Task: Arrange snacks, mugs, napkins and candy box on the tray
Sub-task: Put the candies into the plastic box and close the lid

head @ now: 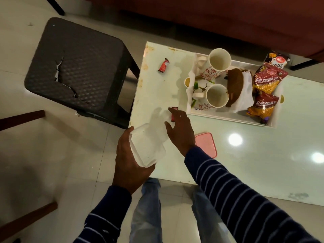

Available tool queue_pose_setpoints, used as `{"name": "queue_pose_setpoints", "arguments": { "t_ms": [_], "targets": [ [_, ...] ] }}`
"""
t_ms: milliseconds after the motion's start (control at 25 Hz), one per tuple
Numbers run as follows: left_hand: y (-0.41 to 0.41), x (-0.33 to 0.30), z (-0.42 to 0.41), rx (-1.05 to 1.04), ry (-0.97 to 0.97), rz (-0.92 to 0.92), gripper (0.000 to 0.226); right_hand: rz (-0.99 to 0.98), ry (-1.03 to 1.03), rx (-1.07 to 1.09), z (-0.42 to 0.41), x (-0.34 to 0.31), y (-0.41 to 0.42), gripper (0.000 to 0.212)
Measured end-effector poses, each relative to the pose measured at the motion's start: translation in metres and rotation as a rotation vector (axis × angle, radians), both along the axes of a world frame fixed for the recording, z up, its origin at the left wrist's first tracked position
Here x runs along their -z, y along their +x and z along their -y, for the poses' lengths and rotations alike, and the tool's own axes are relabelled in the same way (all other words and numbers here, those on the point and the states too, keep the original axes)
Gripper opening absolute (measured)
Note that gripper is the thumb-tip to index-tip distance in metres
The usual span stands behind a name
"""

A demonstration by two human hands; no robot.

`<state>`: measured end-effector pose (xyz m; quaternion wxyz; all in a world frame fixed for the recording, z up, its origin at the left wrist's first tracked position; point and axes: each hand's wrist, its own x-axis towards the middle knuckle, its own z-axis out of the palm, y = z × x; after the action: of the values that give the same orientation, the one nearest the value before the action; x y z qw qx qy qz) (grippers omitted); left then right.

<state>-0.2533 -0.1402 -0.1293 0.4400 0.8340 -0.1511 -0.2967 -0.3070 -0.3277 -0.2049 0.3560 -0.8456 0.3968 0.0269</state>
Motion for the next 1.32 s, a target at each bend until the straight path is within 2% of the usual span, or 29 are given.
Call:
{"name": "queue_pose_setpoints", "arguments": {
  "t_ms": [80,160,240,320,400,480,560,640,720,880,960,1080,1200,1320],
  "targets": [
    [0.007,0.005,-0.003,0.014,0.030,-0.019,0.114,-0.105,-0.066,-0.042,0.004,0.011,0.017,0.045],
    [0.015,0.011,-0.005,-0.002,-0.035,-0.136,0.104,-0.147,-0.101,-0.038,0.009,0.019,0.022,0.034],
    [0.021,0.019,-0.006,-0.036,-0.089,-0.225,0.093,-0.124,-0.067,0.060,0.015,0.021,0.020,0.029],
    [0.028,0.025,-0.008,-0.049,-0.086,-0.231,0.095,-0.060,-0.021,0.192,0.017,0.013,0.017,0.025],
    [0.035,0.028,-0.009,-0.034,-0.048,-0.199,0.097,0.086,-0.002,0.269,0.011,-0.011,0.016,0.022],
    [0.041,0.030,-0.009,-0.027,-0.003,-0.176,0.099,0.291,0.021,0.199,-0.006,-0.041,0.013,0.021],
    [0.044,0.033,-0.005,-0.016,0.026,-0.160,0.106,0.402,0.053,0.019,-0.031,-0.069,0.005,0.020],
    [0.045,0.035,-0.001,-0.023,0.020,-0.170,0.108,0.376,0.141,-0.116,-0.055,-0.086,0.002,0.020],
    [0.048,0.037,0.003,-0.037,-0.007,-0.201,0.105,0.338,0.193,-0.145,-0.060,-0.091,0.006,0.020],
    [0.054,0.040,0.007,-0.042,-0.047,-0.261,0.107,0.408,0.061,0.041,-0.021,-0.079,0.044,0.015],
    [0.055,0.042,0.010,-0.054,-0.051,-0.300,0.098,0.368,0.046,0.108,0.008,-0.064,0.076,0.020],
    [0.054,0.046,0.014,-0.060,-0.048,-0.278,0.087,0.137,-0.020,-0.042,0.048,-0.029,0.123,0.042],
    [0.052,0.044,0.017,-0.022,-0.050,-0.252,0.094,-0.139,-0.107,-0.216,0.076,0.003,0.159,0.058],
    [0.052,0.043,0.018,0.005,-0.043,-0.249,0.106,-0.237,-0.238,-0.308,0.090,0.025,0.170,0.056]
  ]
}}
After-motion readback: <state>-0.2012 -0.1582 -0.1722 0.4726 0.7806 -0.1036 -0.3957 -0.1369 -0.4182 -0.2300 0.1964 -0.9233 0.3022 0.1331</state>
